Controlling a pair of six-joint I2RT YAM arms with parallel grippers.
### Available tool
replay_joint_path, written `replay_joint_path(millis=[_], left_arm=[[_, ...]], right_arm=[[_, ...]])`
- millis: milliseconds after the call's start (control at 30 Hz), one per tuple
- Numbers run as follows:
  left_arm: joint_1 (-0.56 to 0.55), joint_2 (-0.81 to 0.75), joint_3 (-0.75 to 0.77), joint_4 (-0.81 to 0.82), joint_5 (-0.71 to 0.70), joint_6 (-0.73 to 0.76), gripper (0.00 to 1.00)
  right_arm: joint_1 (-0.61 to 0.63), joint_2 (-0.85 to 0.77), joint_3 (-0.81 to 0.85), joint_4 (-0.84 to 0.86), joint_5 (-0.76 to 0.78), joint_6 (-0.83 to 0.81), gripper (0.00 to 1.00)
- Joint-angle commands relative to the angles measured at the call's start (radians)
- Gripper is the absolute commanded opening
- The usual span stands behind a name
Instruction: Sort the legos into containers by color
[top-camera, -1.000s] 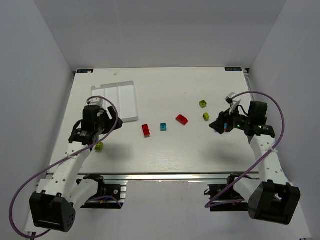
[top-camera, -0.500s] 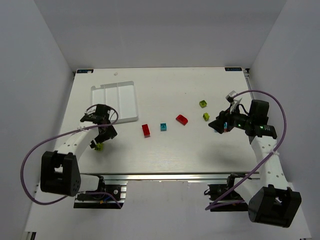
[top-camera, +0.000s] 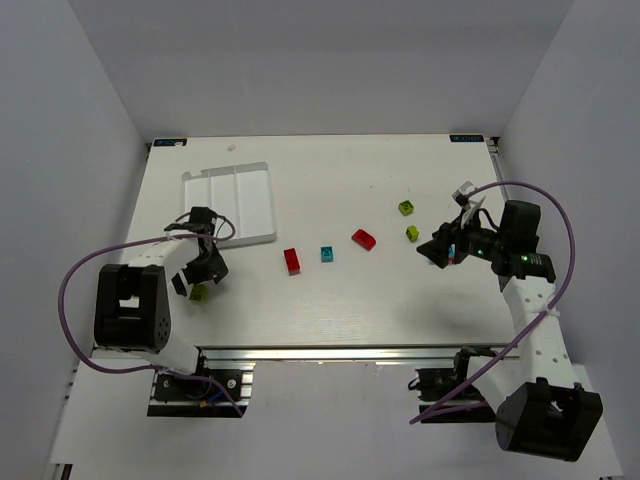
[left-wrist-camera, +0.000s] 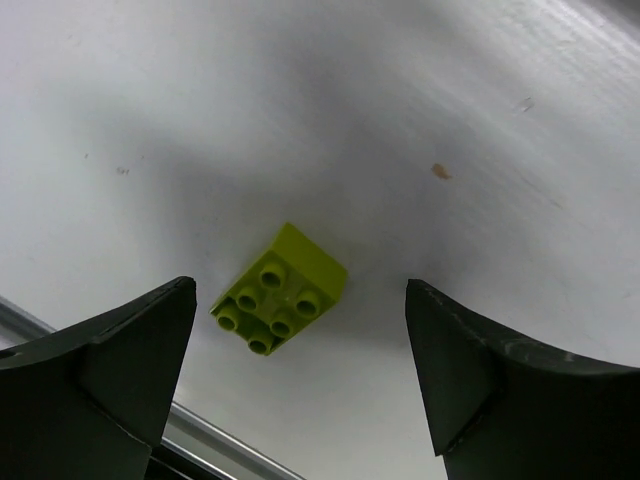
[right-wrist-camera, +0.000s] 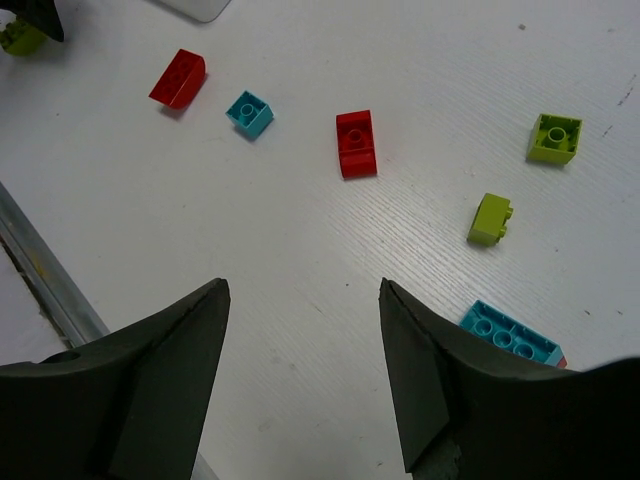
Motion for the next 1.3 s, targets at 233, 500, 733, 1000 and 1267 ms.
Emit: replay_joint_path(millis=[233,500,733,1000,1267], left_arm=[[0.077,0.006,-0.023,0.114,0.262,0.15,0.79],[0.086,-0.011,-0.031,0.102,0.44,0.169,0.74],[0.073,-0.07,-0.052,0.087,0.533,0.147,0.8],[0.073,-0.056,-0.077,0.107,0.522,0.139,0.38],[0.063,-0.288,0.015,0.094,0.493,0.133,0.05]], right_arm=[[0.002,-0.034,0.031,0.017,-0.012,-0.001,0.68],[0.002,-0.042,0.028,0.023,-0.004,0.003,0.68],[0.004,-0.046,0.026,0.025,-0.01,0.006,0.68],[0.001,-0.049,0.017,0.037,-0.006,0.008,0.68],[0.004,-0.045,0.011,0.037,-0.023,-0.003,0.63]])
